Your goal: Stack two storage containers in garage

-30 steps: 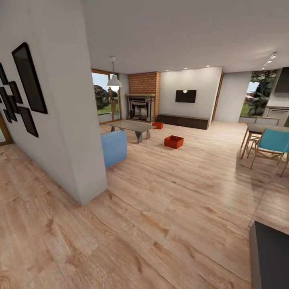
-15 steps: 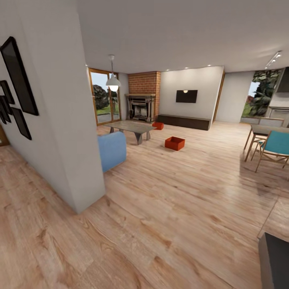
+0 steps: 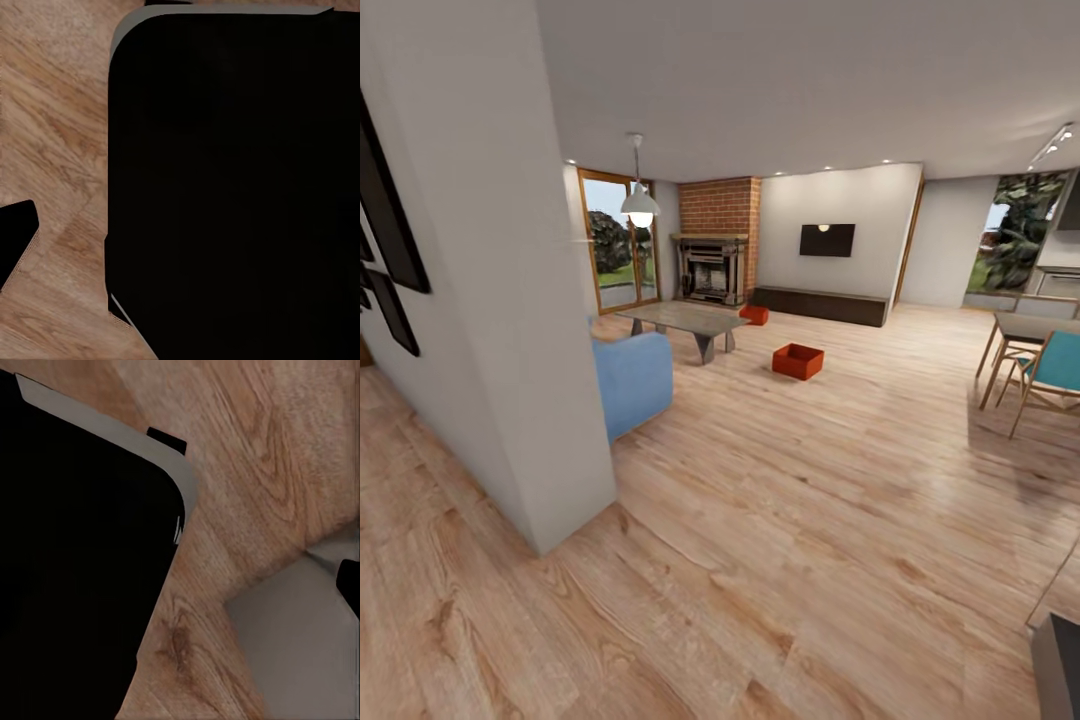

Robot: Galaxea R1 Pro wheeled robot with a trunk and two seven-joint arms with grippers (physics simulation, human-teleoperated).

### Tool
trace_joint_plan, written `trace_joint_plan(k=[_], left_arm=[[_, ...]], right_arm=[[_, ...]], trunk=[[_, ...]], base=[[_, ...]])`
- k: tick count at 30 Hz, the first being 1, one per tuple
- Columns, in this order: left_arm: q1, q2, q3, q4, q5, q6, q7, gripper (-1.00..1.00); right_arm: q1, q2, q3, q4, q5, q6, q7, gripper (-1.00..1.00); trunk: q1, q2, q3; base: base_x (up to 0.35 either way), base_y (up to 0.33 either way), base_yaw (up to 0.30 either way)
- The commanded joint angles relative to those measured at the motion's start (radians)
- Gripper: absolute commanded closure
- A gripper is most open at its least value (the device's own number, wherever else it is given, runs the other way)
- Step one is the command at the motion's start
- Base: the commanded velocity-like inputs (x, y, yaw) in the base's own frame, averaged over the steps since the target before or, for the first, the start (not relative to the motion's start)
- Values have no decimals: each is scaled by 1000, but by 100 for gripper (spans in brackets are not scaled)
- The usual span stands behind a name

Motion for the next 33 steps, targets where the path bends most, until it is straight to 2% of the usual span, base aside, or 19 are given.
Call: trace_joint_plan(k=[1, 12, 33], left_arm=[[0, 0, 1, 0, 6, -1, 0, -100], [0, -1, 1, 0, 6, -1, -3, -100], [0, -1, 1, 0, 6, -1, -3, -100]], right_arm=[[-1, 0, 10, 2, -10, -5, 0, -100], [-1, 0, 14, 2, -1, -6, 0, -100], [-1, 0, 2, -1, -11, -24, 0, -100]], trunk=[[1, 0, -1], [1, 0, -1], [1, 0, -1]], base=[[322, 0, 0], [322, 0, 0], [322, 0, 0]])
